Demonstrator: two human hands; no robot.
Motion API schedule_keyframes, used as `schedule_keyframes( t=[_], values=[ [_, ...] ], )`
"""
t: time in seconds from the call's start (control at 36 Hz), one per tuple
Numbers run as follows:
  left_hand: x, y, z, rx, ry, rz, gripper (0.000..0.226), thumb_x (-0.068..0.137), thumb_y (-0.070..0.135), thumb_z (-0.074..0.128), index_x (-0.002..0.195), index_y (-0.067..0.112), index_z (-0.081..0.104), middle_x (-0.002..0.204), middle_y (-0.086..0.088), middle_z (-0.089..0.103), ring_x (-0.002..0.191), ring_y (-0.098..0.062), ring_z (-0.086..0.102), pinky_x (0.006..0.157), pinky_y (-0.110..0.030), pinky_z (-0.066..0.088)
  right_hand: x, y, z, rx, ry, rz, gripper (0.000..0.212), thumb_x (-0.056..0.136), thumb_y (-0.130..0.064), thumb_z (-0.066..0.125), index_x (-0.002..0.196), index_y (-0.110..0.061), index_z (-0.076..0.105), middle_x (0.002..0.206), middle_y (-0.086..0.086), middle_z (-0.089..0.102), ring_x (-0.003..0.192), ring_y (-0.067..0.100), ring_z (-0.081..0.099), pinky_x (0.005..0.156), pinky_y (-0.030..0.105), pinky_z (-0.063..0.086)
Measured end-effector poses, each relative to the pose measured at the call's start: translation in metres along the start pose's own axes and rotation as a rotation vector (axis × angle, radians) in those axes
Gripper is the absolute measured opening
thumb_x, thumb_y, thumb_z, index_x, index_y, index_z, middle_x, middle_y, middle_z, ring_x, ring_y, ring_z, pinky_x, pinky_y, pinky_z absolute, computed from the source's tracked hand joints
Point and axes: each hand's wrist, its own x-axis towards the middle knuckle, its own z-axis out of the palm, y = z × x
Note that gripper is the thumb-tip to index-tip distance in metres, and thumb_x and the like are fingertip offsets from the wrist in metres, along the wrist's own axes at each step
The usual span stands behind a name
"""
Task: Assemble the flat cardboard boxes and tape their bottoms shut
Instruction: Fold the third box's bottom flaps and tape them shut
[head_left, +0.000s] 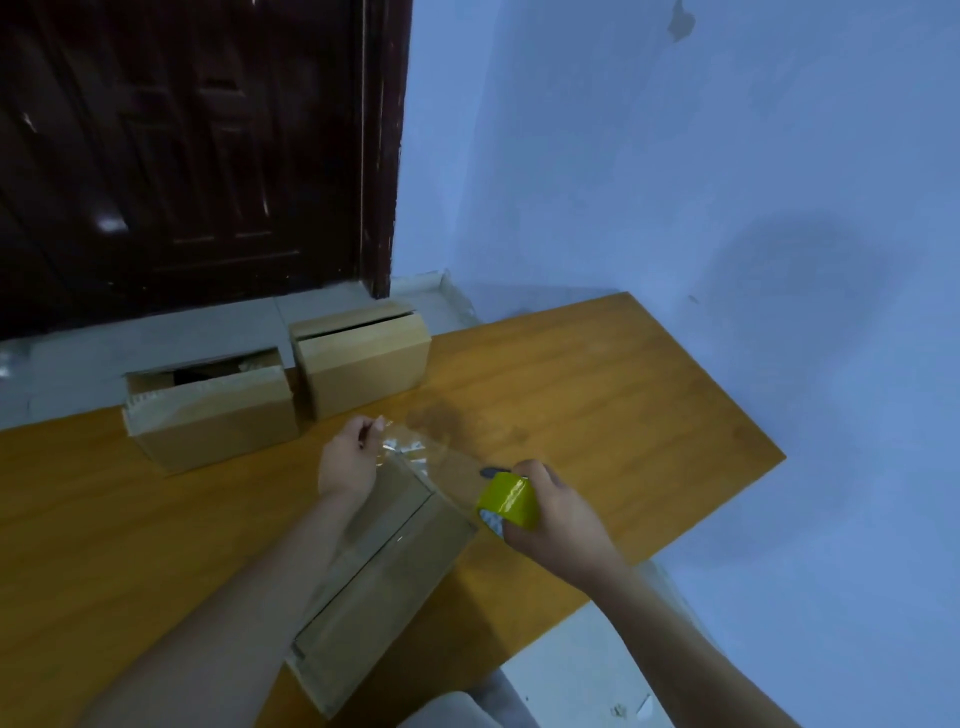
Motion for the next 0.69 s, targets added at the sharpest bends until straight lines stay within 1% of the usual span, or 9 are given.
schedule_keyframes(
  t=[0.08,0.14,0.19,0.25,0.31,0.36,0.44,0.56,0.69],
  values=[
    [0.0,0.0,0.0,0.019,-0.041,-0.002,0.03,0.099,0.036,0.043,0.088,0.011,0.056,0.072,-0.004,0.057,0.068,-0.021,0.054,0.056,-0.031,0.038,-0.005,0.003,0.003,-0.008,0.027,0.002,0.048,0.081,-0.035,0.066,0.123,-0.026,0.043,0.117,-0.006,0.05,0.084,0.014,0.055,0.057,0.024,0.042],
    [-0.001,0.001,0.0,0.039,-0.054,0.011,0.031,0.098,0.038,0.043,0.089,0.012,0.056,0.07,-0.003,0.057,0.065,-0.018,0.053,0.052,-0.029,0.036,-0.007,0.005,0.005,0.006,0.031,0.006,0.05,0.081,-0.038,0.067,0.124,-0.028,0.043,0.118,-0.007,0.05,0.085,0.015,0.056,0.06,0.025,0.044],
    [-0.002,0.002,0.0,0.074,-0.053,0.042,0.029,0.098,0.038,0.042,0.09,0.014,0.056,0.068,0.001,0.055,0.062,-0.013,0.051,0.05,-0.028,0.033,-0.008,0.006,0.005,0.009,0.018,0.012,0.051,0.082,-0.038,0.066,0.125,-0.029,0.041,0.119,-0.007,0.05,0.082,0.013,0.054,0.059,0.022,0.042],
    [-0.003,0.003,0.0,0.107,-0.044,0.072,0.03,0.099,0.038,0.041,0.093,0.014,0.057,0.069,0.002,0.056,0.063,-0.014,0.053,0.051,-0.029,0.037,-0.009,0.006,0.005,-0.006,0.0,0.024,0.051,0.083,-0.038,0.065,0.126,-0.029,0.04,0.119,-0.006,0.049,0.082,0.012,0.051,0.059,0.021,0.042],
    [-0.004,0.004,0.001,0.131,-0.037,0.098,0.031,0.099,0.038,0.04,0.096,0.013,0.059,0.072,0.0,0.059,0.064,-0.015,0.054,0.054,-0.03,0.041,-0.01,0.007,0.006,-0.011,-0.007,0.033,0.051,0.083,-0.039,0.065,0.126,-0.029,0.04,0.117,-0.006,0.049,0.083,0.012,0.051,0.062,0.024,0.045],
    [-0.006,0.004,0.001,0.154,-0.027,0.119,0.031,0.099,0.037,0.039,0.097,0.014,0.059,0.073,0.001,0.059,0.063,-0.012,0.053,0.05,-0.027,0.039,-0.01,0.007,0.006,-0.004,-0.012,0.033,0.051,0.083,-0.038,0.066,0.126,-0.028,0.04,0.117,-0.006,0.049,0.083,0.011,0.052,0.064,0.025,0.046],
    [-0.006,0.004,0.001,0.183,-0.021,0.137,0.03,0.1,0.037,0.039,0.099,0.014,0.059,0.077,0.001,0.06,0.064,-0.01,0.052,0.049,-0.022,0.035,-0.009,0.005,0.006,0.002,-0.038,0.043,0.048,0.083,-0.036,0.067,0.122,-0.025,0.043,0.112,-0.004,0.05,0.082,0.013,0.054,0.063,0.027,0.046],
    [-0.004,0.0,0.003,0.215,-0.033,0.147,0.028,0.1,0.035,0.041,0.1,0.014,0.06,0.081,0.002,0.06,0.068,-0.013,0.053,0.049,-0.023,0.032,-0.01,0.002,0.011,-0.014,-0.084,0.033,0.043,0.08,-0.038,0.068,0.111,-0.022,0.043,0.099,-0.006,0.05,0.078,0.015,0.056,0.061,0.032,0.048],
    [-0.002,-0.002,0.006,0.195,-0.046,0.129,0.024,0.1,0.029,0.042,0.099,0.012,0.059,0.079,0.0,0.057,0.071,-0.017,0.053,0.051,-0.025,0.03,-0.008,-0.003,0.012,-0.023,-0.144,0.045,0.042,0.079,-0.038,0.069,0.107,-0.022,0.042,0.098,-0.003,0.052,0.081,0.017,0.057,0.062,0.031,0.049]
  ],
)
